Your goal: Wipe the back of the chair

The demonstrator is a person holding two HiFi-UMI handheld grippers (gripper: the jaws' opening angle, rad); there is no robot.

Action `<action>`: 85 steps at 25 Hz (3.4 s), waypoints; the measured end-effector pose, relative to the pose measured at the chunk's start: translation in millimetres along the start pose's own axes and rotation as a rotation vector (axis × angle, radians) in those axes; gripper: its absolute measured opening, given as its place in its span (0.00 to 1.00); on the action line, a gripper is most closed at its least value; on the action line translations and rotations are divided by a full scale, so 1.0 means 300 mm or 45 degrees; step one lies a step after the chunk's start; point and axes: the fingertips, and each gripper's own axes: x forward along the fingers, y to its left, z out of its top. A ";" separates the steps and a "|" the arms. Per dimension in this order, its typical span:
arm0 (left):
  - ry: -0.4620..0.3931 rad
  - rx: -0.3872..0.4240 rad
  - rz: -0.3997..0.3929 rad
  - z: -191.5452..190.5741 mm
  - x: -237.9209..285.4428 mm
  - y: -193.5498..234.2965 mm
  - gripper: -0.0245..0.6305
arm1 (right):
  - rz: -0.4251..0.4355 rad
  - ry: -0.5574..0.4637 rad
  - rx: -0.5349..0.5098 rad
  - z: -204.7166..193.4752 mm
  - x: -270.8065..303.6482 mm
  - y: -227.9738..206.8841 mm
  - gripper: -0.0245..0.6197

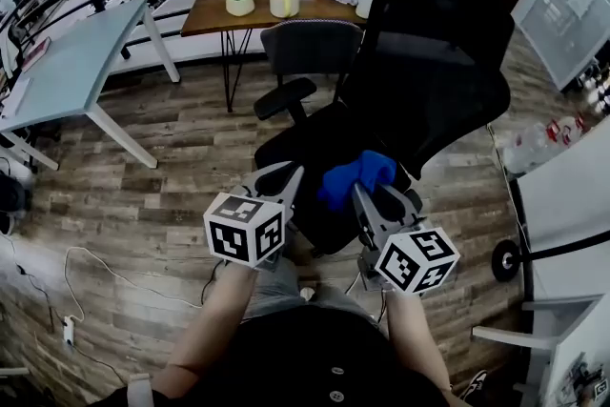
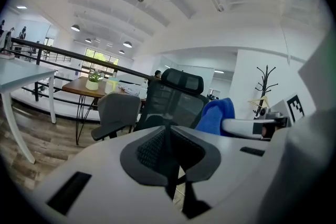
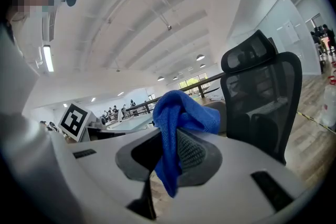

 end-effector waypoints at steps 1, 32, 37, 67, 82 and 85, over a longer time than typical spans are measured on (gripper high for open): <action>-0.005 0.006 -0.010 0.006 0.018 0.008 0.10 | -0.011 -0.011 0.006 0.000 0.009 -0.016 0.16; 0.338 0.224 -0.779 0.291 0.765 0.210 0.10 | -0.783 -0.304 0.169 0.247 0.460 -0.431 0.16; 0.372 0.214 -0.837 0.276 0.799 0.184 0.10 | -0.839 -0.264 0.150 0.248 0.446 -0.447 0.16; 0.081 0.429 -0.882 0.710 1.127 -0.012 0.10 | -0.761 -0.454 -0.260 0.901 0.475 -0.802 0.16; -0.043 0.465 -0.814 0.924 1.322 -0.052 0.10 | -0.613 -0.432 -0.308 1.190 0.766 -1.023 0.16; -0.016 0.432 -0.786 0.908 1.352 -0.024 0.10 | -0.630 -0.371 -0.324 1.181 0.816 -1.070 0.16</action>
